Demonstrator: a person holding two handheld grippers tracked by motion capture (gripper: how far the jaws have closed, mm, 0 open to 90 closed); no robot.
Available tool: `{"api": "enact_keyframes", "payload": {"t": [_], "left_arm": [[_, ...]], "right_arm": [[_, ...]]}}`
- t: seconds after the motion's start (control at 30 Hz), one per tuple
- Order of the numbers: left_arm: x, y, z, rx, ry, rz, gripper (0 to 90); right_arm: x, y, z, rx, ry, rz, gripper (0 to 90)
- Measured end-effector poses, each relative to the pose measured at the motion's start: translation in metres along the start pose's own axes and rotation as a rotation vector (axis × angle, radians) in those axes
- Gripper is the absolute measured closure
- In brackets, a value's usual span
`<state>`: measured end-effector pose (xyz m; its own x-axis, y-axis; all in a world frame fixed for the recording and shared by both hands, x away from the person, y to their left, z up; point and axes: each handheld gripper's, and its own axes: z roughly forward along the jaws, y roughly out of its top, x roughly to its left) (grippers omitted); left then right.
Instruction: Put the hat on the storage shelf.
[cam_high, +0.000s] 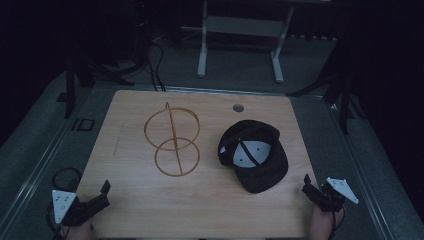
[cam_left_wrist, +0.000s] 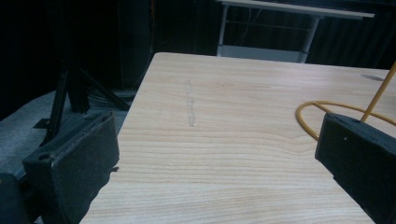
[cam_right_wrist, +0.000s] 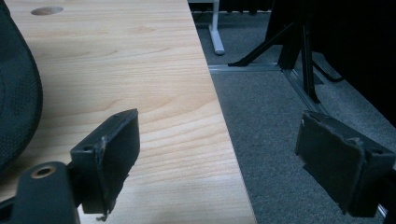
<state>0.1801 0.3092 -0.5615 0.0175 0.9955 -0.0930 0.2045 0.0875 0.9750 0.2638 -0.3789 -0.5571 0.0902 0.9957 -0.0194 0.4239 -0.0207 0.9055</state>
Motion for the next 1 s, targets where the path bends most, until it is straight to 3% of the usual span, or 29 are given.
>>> {"api": "enact_keyframes", "payload": {"t": [0.33, 0.43, 0.6, 0.73, 0.83, 0.9, 0.97, 1.0], "left_arm": [[-0.001, -0.002, 0.000, 0.008, -0.009, 0.008, 0.3], [0.000, -0.002, 0.001, 0.011, -0.010, 0.007, 0.3], [-0.001, -0.002, 0.001, 0.021, -0.020, 0.013, 0.2], [0.000, -0.002, 0.001, 0.021, -0.023, 0.011, 0.3], [0.000, -0.001, 0.001, 0.020, -0.025, 0.004, 0.3], [0.000, -0.001, 0.000, 0.019, -0.028, 0.004, 0.3], [-0.001, 0.000, 0.000, 0.021, -0.029, 0.022, 0.3], [-0.002, 0.000, -0.001, 0.021, -0.031, 0.029, 0.3]], "right_arm": [[0.000, 0.009, -0.005, 0.007, 0.038, -0.027, 13.6], [0.002, 0.025, -0.019, -0.032, 0.097, -0.038, 13.6], [0.005, 0.051, -0.028, -0.031, 0.184, -0.057, 13.5], [0.012, 0.070, -0.021, 0.016, 0.318, -0.065, 12.8], [0.024, 0.079, -0.015, 0.019, 0.368, -0.129, 10.5], [0.031, 0.084, -0.011, 0.017, 0.437, -0.148, 10.4], [0.039, 0.088, -0.008, -0.002, 0.422, -0.182, 10.5], [0.042, 0.091, -0.006, -0.002, 0.442, -0.186, 10.5]]}}
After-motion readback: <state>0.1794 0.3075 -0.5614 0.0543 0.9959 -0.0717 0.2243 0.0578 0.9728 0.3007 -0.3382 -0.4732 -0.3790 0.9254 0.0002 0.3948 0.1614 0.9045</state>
